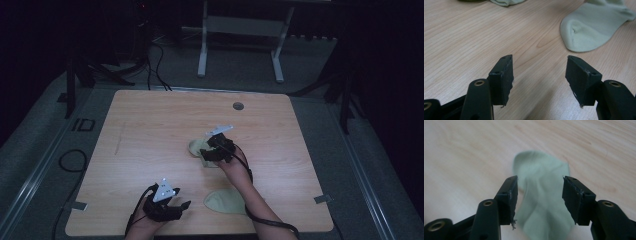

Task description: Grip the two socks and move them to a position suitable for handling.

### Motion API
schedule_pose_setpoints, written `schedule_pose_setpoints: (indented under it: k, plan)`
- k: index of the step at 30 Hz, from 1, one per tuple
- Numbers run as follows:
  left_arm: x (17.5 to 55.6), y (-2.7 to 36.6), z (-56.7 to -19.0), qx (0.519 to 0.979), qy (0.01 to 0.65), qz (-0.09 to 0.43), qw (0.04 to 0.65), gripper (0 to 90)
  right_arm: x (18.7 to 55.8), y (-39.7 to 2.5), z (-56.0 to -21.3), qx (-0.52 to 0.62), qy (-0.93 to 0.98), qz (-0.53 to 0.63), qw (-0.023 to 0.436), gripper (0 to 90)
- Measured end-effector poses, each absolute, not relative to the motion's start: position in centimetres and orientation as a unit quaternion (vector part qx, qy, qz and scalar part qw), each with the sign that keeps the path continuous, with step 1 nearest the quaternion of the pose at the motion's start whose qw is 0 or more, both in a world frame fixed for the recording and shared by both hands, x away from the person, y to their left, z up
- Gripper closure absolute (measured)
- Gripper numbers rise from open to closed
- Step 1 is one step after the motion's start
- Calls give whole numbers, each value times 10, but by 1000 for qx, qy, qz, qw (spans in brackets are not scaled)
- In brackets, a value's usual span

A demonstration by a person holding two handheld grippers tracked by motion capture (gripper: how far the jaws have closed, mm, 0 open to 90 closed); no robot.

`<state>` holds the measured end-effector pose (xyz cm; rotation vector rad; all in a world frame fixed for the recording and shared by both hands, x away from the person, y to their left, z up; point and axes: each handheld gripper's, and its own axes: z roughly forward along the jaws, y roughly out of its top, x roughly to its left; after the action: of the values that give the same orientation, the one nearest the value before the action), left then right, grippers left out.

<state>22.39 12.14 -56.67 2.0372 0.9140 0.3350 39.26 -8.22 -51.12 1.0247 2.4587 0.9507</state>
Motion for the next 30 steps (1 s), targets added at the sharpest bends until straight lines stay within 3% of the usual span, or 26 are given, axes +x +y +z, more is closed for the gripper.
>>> schedule_pose_setpoints:
  k: [2,5,12,14,16,19,30]
  plan:
    - [223,122,-566,816,362,132,431,263,403,-74,-516,367,857,325,160,432]
    - [223,122,-566,817,364,135,427,194,415,-65,-524,379,854,316,166,394]
    - [222,121,-568,817,365,137,425,193,423,-53,-546,387,863,280,166,394]
    - [222,122,-567,816,365,139,426,192,424,-53,-552,388,866,270,161,460]
    - [222,123,-567,816,365,139,427,192,422,-54,-552,391,864,273,163,623]
    - [222,123,-567,813,369,140,429,192,422,-54,-549,385,870,261,161,748]
    - [223,122,-569,814,372,137,425,192,401,-81,-519,385,863,278,174,799]
